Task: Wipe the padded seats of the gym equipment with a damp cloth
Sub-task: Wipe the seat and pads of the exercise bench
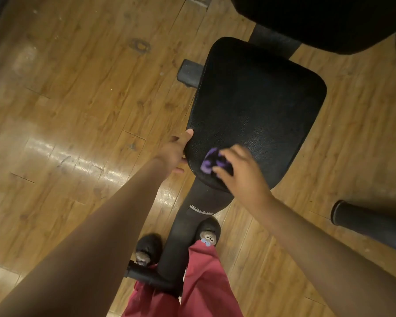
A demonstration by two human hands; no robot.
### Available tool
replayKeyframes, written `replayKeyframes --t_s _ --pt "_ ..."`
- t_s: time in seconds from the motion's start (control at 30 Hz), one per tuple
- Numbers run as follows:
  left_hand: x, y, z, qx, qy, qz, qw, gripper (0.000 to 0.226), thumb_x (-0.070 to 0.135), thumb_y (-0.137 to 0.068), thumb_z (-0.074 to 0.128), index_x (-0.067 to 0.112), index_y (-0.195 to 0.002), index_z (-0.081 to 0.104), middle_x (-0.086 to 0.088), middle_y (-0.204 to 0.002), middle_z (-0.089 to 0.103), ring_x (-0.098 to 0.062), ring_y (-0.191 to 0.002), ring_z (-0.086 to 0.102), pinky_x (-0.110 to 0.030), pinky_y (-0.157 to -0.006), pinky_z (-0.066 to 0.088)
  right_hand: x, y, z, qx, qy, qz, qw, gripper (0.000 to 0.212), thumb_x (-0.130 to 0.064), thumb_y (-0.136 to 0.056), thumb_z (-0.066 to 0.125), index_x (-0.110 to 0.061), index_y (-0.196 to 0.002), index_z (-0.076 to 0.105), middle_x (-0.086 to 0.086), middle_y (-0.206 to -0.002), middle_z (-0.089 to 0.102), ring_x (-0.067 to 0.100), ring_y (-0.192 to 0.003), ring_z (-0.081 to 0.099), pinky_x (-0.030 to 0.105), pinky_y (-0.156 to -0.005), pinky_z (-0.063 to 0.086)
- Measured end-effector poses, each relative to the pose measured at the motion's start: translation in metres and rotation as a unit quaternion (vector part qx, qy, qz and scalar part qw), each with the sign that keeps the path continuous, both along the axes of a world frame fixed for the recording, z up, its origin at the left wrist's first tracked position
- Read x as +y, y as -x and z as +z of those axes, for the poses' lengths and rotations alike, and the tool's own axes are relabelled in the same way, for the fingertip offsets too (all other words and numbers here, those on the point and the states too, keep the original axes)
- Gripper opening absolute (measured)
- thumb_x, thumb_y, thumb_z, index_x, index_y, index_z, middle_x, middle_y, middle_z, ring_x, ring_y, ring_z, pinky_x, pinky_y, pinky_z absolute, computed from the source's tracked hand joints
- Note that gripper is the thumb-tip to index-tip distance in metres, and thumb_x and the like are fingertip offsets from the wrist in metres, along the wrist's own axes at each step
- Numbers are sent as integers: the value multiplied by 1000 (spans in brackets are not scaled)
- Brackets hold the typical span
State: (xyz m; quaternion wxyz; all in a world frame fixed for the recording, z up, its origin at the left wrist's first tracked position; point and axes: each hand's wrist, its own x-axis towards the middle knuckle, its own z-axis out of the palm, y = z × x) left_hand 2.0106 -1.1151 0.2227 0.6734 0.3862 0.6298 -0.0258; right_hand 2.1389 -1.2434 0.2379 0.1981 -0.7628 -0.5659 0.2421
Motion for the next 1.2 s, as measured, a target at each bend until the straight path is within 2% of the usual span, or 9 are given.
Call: replayKeyframes --t_s 0.2,0.3,0.43,0.53,0.63,0.77,0.93,1.0,1.2 --pt "-15 -2 -6 60 -189 -98 975 48 49 -100 34 11 -128 42 -7 -109 55 -32 -108 56 -45 -95 46 -11 -19 -6 -22 0 -2 1000 31 -15 -82 73 -1 -108 64 12 -103 57 27 -100 55 32 -81 47" --pt "-28 2 -6 36 -289 -178 940 50 40 -101 39 11 -141 30 -10 -131 46 -31 -124 45 -39 -98 39 1 -44 -4 -58 0 -106 993 32 -22 -89 65 -7 -117 61 8 -115 54 21 -110 51 23 -86 40" --pt "-31 8 -6 108 -423 -314 843 69 41 -101 36 15 -154 1 -10 -161 5 -30 -146 13 -46 -117 21 3 -57 0 -70 -4 -185 980 34 -23 -91 63 -9 -122 58 7 -119 54 19 -114 51 21 -88 40" --pt "-25 4 -4 137 -476 -407 768 67 42 -101 28 19 -153 -8 -7 -162 -12 -26 -149 -9 -44 -121 5 -25 -26 -4 -43 -6 -134 990 28 -18 -87 67 -6 -112 62 9 -112 56 21 -107 53 26 -84 45" --pt "-20 -1 -3 145 -463 -473 736 66 43 -101 22 21 -152 -14 -7 -159 -23 -24 -147 -18 -43 -121 -1 -57 -8 -4 -16 -3 -48 999 29 -10 -77 76 -2 -102 64 13 -99 59 28 -95 58 36 -76 52" --pt "-13 -3 0 125 -410 -492 758 67 42 -102 25 25 -151 -18 -3 -156 -32 -26 -149 -8 -42 -121 4 -59 -37 -4 -56 1 -12 998 29 -12 -78 76 -2 -103 65 14 -98 60 31 -93 59 39 -74 52" --pt "-9 -8 6 101 -346 -483 798 70 41 -103 29 31 -150 -22 3 -151 -42 -33 -142 21 -41 -110 30 -18 -99 -2 -76 -3 -239 968 31 -20 -90 64 -9 -119 60 10 -116 57 21 -105 57 18 -82 38" --pt "-8 -10 11 99 -322 -483 808 70 40 -103 30 32 -149 -22 5 -149 -44 -32 -143 19 -43 -107 35 -13 -98 0 -66 -9 -274 959 30 -17 -90 64 -9 -119 60 9 -116 56 20 -105 56 15 -80 35" --pt "-9 -19 22 138 -295 -510 796 68 40 -104 27 33 -148 -24 2 -146 -48 -30 -146 10 -41 -107 33 -57 -21 -1 -5 3 -116 993 27 -14 -84 69 -6 -109 63 10 -104 55 24 -99 52 30 -80 41"
